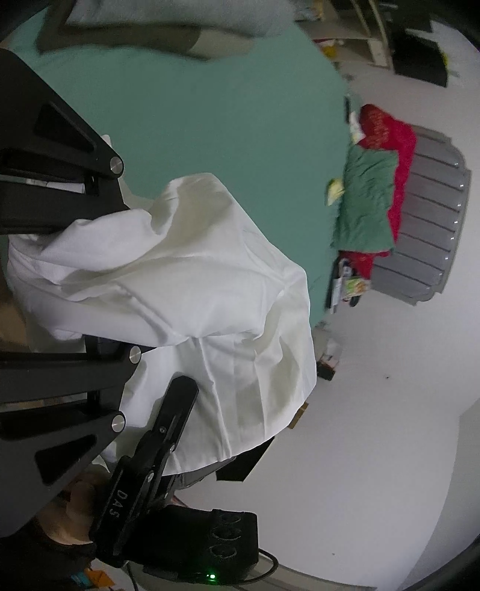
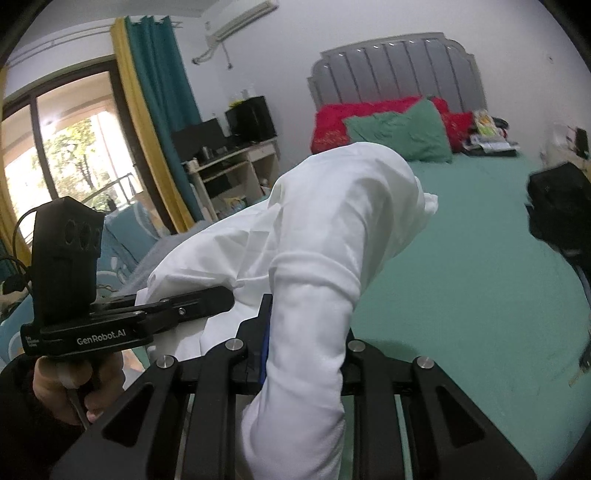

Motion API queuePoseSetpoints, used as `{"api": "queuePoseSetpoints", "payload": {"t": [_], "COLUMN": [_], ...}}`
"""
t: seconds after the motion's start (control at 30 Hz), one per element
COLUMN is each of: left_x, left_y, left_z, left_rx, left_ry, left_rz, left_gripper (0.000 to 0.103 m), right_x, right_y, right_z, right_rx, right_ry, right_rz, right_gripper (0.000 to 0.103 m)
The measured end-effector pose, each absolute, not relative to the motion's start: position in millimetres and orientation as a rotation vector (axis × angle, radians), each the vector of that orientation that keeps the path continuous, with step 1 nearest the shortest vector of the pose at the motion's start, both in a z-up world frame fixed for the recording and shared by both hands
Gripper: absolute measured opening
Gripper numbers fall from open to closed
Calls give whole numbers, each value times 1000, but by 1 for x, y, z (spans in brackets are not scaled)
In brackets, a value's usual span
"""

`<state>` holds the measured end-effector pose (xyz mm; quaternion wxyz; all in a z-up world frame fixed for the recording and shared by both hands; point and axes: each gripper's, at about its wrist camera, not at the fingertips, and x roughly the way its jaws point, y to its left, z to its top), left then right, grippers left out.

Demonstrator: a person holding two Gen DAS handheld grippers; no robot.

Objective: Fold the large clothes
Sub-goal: 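Carry the bundle with the right tool onto the grey clothes stack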

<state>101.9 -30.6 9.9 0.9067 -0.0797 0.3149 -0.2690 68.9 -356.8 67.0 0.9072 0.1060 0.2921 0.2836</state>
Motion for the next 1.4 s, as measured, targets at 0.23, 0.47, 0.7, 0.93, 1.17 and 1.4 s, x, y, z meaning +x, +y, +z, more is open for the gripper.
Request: {"api": "queuePoseSetpoints", "payload": {"t": [0.23,0.47,0.7,0.93,1.17,1.4], "left_x": [106,116,141,188,184,154], "left_y": [44,133,219,299,354,345], "left_z": [46,73,101,65,-36,-21], "left_rx": [-106,-40,-12,-130,-276,-256], "left_ry": [594,591,572,700,915,869], "left_rz": [-448,-321,-224,-145,-7,80], "left_gripper": [22,22,22,39,45,49], "right_x": [98,128,167,206,207,191], "right_y": [-288,-195,-109,-42,-39,-57], "right_z": [85,93,101,56,-31,-32], "right_rx": [237,251,298,385,416,326], "right_ry": [555,529,514,628,816,875], "right_rz": [705,831,933,966,887,850], "right_gripper": [21,21,21,22,47,80]}}
